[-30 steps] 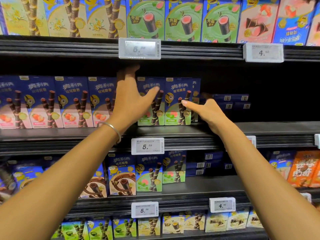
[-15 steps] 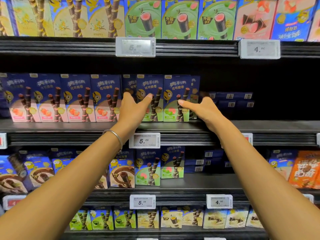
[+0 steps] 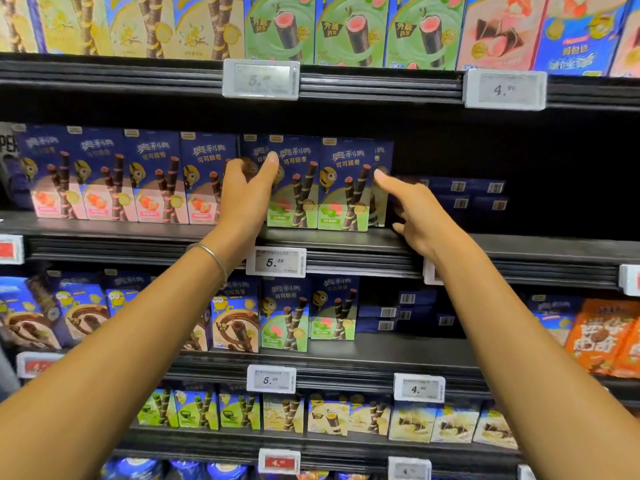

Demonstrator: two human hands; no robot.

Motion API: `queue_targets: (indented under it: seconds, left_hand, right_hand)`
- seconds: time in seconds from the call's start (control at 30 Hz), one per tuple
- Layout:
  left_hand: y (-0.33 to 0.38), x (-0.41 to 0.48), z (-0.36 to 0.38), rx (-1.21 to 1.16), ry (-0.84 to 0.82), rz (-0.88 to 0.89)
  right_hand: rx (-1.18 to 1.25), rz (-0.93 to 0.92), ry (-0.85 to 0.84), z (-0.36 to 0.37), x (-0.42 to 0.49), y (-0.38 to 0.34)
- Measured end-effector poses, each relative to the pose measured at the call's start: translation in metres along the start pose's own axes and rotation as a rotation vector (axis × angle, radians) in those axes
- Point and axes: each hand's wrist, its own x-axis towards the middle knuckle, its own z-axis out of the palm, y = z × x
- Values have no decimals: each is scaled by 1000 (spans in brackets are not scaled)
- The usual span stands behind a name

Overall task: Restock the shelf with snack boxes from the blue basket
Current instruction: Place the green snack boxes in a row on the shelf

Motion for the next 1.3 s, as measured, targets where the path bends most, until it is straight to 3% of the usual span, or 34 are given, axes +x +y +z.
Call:
queue_targets:
  seconds: [0.17, 0.37, 0.5, 0.63, 0.8, 1.0, 1.3]
  left_hand:
    - [8, -29, -3, -50, 28, 108]
    - [26, -90, -17, -197, 41, 110]
    - [-7, -169, -34, -285, -26, 31]
    - [-86, -262, -53, -274, -100, -166]
    - [-184, -398, -47, -196, -167, -580]
    - [-252, -541, 0, -56, -270, -1066]
    - [-321, -645, 116, 73, -272, -1313]
  right_hand:
    - [131, -67, 17, -10, -25, -4]
    - [196, -141, 64, -25, -117, -10]
    - [276, -36, 85, -43, -203, 36]
    - [200, 271, 96, -58, -286, 116]
    - [30, 659, 158, -86, -389, 208]
    - [-54, 952, 238, -146, -477, 295]
    - [-81, 1243, 305, -263, -551, 440]
